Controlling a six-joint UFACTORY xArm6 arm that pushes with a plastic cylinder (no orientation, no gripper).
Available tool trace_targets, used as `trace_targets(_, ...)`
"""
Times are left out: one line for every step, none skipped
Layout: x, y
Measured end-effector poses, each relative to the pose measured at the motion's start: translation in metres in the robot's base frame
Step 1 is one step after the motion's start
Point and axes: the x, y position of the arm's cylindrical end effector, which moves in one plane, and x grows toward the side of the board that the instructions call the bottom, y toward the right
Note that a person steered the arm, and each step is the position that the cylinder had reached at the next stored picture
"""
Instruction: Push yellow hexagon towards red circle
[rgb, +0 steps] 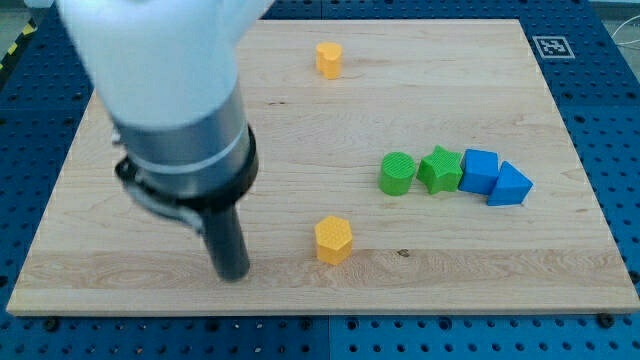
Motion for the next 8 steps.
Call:
trace_targets(0.014, 0.018)
trace_targets(0.015, 0.057)
trace_targets(0.009, 0.103)
trace_targets(-0.006, 0.114)
trace_targets(-0.04, 0.102)
trace_targets(-0.063, 0.092)
trace_targets(-0.06, 0.092)
trace_targets(-0.069, 0.081)
